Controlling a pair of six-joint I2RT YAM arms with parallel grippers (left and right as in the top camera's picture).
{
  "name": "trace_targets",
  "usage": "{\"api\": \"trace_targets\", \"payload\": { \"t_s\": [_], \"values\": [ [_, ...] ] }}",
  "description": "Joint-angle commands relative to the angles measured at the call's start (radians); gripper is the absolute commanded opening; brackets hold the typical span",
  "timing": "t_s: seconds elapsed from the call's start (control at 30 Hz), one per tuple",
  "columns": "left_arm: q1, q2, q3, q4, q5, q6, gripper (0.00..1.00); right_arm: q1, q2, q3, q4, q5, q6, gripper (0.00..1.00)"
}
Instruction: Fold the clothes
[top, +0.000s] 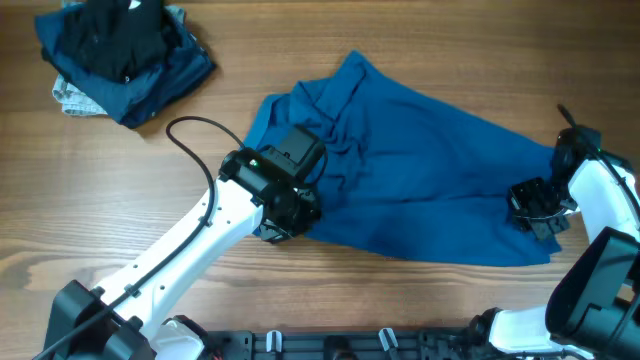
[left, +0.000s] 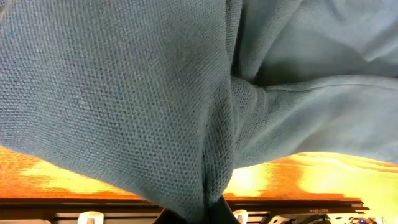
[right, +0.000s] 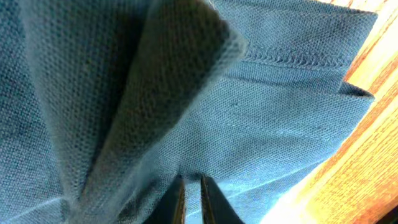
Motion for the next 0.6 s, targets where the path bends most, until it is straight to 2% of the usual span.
{"api": "trace_targets", "payload": {
  "t_s": [0.0, 0.17, 0.33, 0.37, 0.4, 0.43, 0.47, 0.5, 0.57],
  "values": [
    [0.006, -0.014, 0.007, -0.002, -0.017, 0.016, 0.04, 0.000, -0.025, 0.003, -0.038, 0.042, 0.020, 0.04],
    [0.006, -0.014, 0.007, -0.001, -0.017, 0.016, 0.04, 0.000, -0.101, 0.056, -0.177, 0.132, 0.062, 0.04],
    [0.006, -0.014, 0.007, 0.003, -0.017, 0.016, 0.04, 0.000, -0.201, 0.057, -0.143, 0.129, 0.033, 0.05],
    [0.006, -0.014, 0.007, 0.007, -0.017, 0.016, 0.04, 0.000, -0.205, 0.057, -0.112, 0.126, 0.010, 0.09],
    [0.006, -0.014, 0.007, 0.011, -0.017, 0.016, 0.04, 0.000, -0.205, 0.056, -0.079, 0.122, -0.002, 0.36],
    [0.006, -0.014, 0.007, 0.014, -0.017, 0.016, 0.04, 0.000, -0.200, 0.055, -0.042, 0.123, -0.014, 0.52],
    [0.006, -0.014, 0.007, 0.018, -0.017, 0.016, 0.04, 0.000, -0.190, 0.055, -0.011, 0.122, -0.014, 0.61],
    [0.006, -0.014, 0.007, 0.018, -0.017, 0.016, 0.04, 0.000, -0.178, 0.055, 0.011, 0.119, -0.015, 0.66],
    [0.006, -0.014, 0.007, 0.017, -0.017, 0.016, 0.04, 0.000, -0.147, 0.055, 0.044, 0.099, -0.016, 0.67]
  ]
}}
